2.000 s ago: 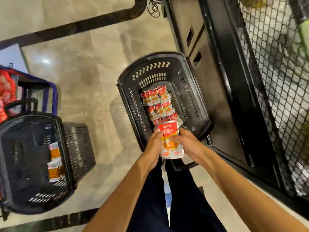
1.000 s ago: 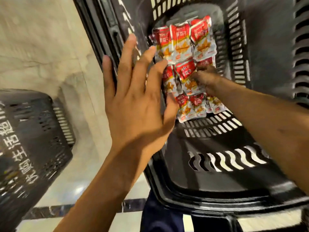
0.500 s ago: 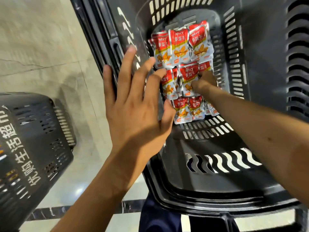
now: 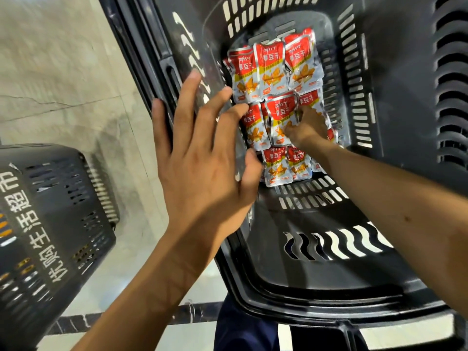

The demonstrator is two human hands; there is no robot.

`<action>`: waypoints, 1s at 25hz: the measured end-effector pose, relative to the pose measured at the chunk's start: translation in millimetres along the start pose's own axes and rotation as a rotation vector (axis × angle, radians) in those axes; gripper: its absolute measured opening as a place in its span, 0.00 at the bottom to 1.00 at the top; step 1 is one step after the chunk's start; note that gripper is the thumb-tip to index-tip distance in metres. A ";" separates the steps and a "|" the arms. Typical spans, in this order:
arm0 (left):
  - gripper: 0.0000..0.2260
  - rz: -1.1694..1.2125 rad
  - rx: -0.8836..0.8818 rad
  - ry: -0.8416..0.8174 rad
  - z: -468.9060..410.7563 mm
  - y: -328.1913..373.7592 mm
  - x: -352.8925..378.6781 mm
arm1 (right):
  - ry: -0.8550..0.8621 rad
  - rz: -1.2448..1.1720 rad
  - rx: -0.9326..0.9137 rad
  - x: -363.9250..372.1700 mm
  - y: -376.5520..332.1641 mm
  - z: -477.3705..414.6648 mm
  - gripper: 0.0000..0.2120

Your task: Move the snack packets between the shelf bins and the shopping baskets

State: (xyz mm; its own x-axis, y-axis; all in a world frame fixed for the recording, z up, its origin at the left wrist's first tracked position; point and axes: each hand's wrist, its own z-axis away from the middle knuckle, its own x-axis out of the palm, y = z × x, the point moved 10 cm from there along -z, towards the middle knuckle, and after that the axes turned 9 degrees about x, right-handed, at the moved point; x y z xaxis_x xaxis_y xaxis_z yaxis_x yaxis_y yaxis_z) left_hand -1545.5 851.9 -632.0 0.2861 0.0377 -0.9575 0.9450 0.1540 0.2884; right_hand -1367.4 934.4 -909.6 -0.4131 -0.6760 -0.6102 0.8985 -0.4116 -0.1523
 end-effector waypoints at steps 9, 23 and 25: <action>0.16 0.141 0.044 0.017 -1.1 -2.1 -4.8 | -0.068 -0.075 -0.078 -44.7 -6.0 90.5 0.25; 0.17 0.652 -0.457 -0.390 155.9 108.5 -197.1 | -0.286 0.084 -0.397 -241.8 15.2 454.6 0.25; 0.17 0.719 -0.558 -0.313 182.6 116.4 -223.2 | -0.295 0.013 -0.445 -258.9 26.1 494.7 0.24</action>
State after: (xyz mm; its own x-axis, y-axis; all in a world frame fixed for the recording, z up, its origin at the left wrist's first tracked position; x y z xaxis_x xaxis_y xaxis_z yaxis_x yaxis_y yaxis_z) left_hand -1470.5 681.1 -383.2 0.8733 0.0537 -0.4842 0.3386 0.6477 0.6825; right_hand -1310.3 796.3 -371.0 -0.3682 -0.8489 -0.3792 0.8532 -0.1465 -0.5006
